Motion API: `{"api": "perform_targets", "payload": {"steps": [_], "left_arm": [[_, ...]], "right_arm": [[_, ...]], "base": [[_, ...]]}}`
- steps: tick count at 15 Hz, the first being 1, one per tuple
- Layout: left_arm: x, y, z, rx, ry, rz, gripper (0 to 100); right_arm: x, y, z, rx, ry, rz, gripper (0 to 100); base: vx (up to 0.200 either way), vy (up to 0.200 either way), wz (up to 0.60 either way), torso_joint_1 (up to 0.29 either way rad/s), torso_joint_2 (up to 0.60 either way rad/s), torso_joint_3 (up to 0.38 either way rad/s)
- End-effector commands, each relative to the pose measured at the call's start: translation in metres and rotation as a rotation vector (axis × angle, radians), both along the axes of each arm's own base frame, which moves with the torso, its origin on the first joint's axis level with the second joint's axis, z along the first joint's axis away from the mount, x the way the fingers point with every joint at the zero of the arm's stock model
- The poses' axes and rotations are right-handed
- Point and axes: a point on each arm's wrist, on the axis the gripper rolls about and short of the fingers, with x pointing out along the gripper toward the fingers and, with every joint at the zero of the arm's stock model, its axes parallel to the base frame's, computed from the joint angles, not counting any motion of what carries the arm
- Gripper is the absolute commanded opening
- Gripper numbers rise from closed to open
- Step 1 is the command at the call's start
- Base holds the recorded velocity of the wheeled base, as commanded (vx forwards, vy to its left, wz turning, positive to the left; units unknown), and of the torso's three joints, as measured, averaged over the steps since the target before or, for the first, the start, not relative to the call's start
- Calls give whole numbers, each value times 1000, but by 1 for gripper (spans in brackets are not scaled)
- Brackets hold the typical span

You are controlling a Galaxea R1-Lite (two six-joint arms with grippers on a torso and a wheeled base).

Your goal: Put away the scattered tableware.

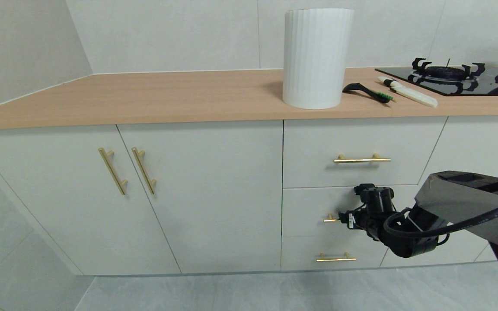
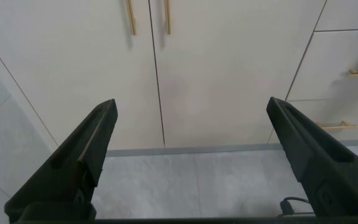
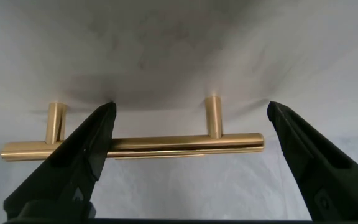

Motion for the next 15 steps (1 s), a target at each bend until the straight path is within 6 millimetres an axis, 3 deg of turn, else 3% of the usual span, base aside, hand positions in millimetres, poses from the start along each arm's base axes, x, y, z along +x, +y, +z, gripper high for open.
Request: {"api": "perform_targets", "payload": {"steps": [1, 15], "left_arm": [[0, 0, 0, 0, 1, 0, 100], [0, 0, 0, 0, 1, 0, 100]], "right_arm": [[2, 0, -7, -4, -2, -9, 100], [-10, -3, -1, -21, 64, -3, 100]], "base": [[0, 0, 0, -61, 7, 7], [0, 0, 0, 0, 0, 0]]}}
